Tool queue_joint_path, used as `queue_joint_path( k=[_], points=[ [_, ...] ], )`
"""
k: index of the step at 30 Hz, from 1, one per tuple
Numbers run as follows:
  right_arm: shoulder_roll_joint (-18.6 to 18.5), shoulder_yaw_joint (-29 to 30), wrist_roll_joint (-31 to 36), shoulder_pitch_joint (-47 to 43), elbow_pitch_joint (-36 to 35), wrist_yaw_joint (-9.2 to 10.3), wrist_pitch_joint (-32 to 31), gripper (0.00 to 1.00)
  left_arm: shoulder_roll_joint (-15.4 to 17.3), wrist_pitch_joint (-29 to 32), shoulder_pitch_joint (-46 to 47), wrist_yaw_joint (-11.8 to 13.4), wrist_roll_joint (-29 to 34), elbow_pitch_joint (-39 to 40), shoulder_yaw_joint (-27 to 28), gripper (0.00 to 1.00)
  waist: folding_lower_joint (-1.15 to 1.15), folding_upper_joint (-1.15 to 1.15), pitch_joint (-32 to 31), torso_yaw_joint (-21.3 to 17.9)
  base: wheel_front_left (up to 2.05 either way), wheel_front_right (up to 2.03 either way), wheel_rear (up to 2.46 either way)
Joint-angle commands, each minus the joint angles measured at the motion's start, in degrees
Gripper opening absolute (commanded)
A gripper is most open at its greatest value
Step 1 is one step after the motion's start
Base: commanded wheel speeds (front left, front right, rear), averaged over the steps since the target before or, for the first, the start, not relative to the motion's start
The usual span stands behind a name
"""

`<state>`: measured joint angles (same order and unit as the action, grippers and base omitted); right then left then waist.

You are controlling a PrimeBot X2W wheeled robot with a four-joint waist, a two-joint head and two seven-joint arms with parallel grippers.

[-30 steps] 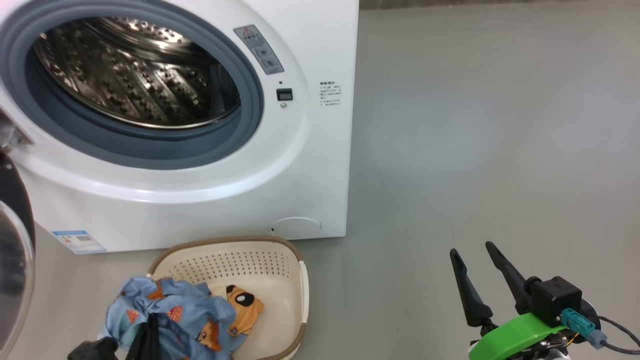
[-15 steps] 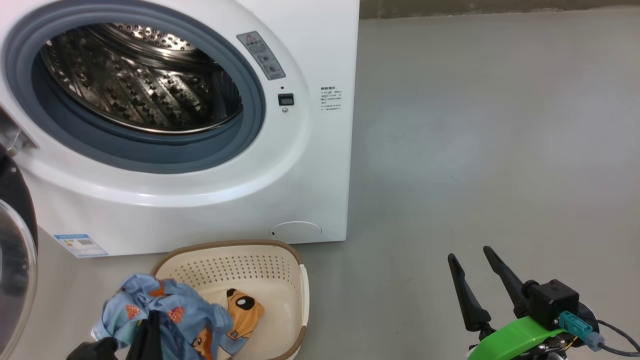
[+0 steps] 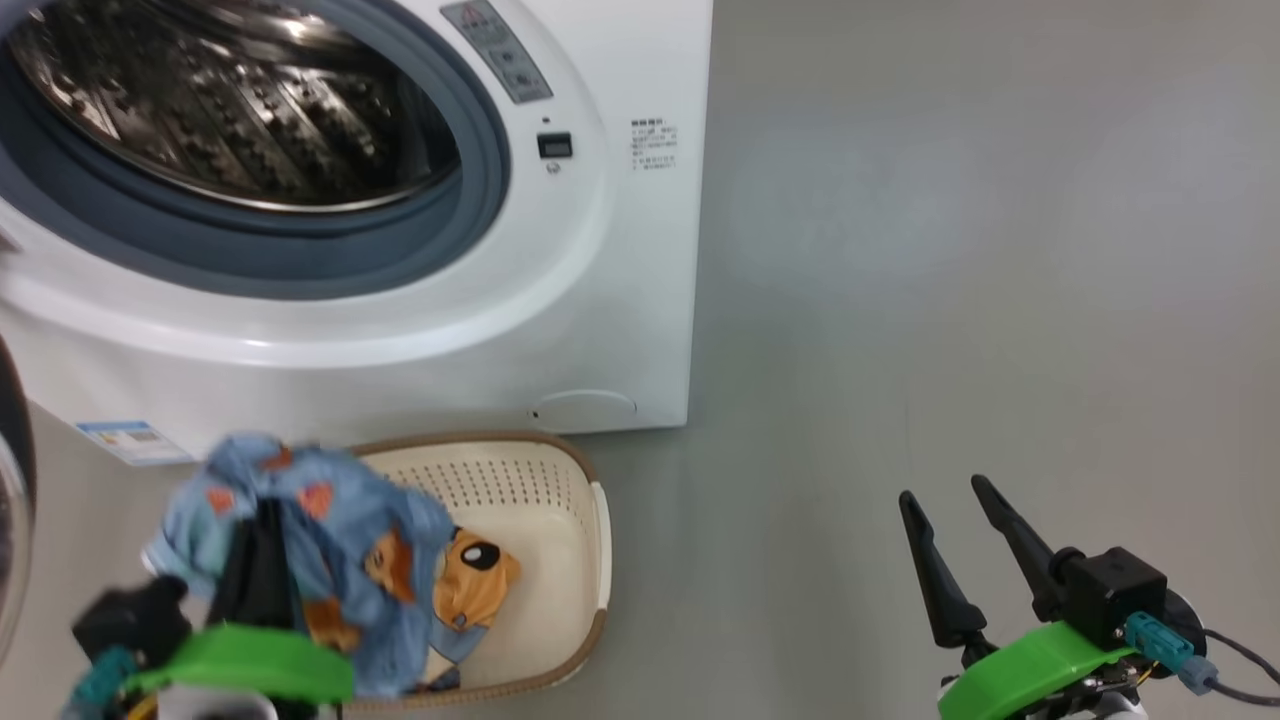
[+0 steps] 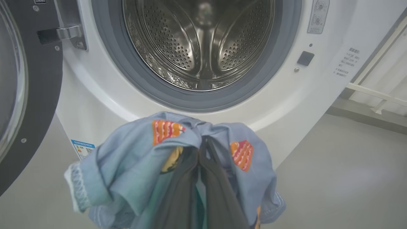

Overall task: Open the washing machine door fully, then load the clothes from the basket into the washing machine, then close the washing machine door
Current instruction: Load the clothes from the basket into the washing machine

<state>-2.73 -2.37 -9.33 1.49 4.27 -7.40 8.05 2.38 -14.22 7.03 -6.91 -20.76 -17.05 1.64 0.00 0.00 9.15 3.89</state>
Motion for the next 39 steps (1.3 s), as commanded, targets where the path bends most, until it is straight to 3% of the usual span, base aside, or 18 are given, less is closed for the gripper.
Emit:
queue_joint_path(
  k=[1, 8, 21, 33, 39],
  points=[
    [-0.15, -1.18, 0.88, 2.5, -2.16, -0.09, -0.36, 1.0, 0.94, -0.78, 4.48, -0.29, 1.18, 2.41, 2.55, 0.0, 0.0, 0.0, 3.83, -0.74, 0.0, 0.0, 0.0],
    [-0.15, -1.17, 1.19, 4.18, -3.0, -0.09, -0.33, 1.0, 2.11, -0.78, 12.82, -0.4, 0.94, 3.12, 4.68, 0.0, 0.0, 0.0, 9.52, -2.73, 0.0, 0.0, 0.0],
    [-0.15, -1.69, 0.71, 8.17, -2.71, -0.09, 1.79, 1.0, 9.72, -0.78, 33.62, -0.47, -0.25, -3.42, 9.45, 0.0, 0.0, 0.0, 20.64, -9.43, 0.0, 0.0, 0.0],
    [-0.15, -3.12, -1.95, 11.09, -1.17, -0.09, 4.48, 1.0, 20.73, 1.91, 52.28, -0.55, -0.11, -12.42, 7.72, 0.0, 0.0, 0.0, 30.04, -14.91, 0.0, 0.0, 0.0],
    [-0.15, -4.86, -4.7, 13.17, 0.97, -0.09, 6.2, 1.0, 29.07, 2.65, 64.04, -0.57, 1.45, -17.79, 4.1, 0.0, 0.0, 0.0, 35.31, -18.72, 0.0, 0.0, 0.0]
  ],
)
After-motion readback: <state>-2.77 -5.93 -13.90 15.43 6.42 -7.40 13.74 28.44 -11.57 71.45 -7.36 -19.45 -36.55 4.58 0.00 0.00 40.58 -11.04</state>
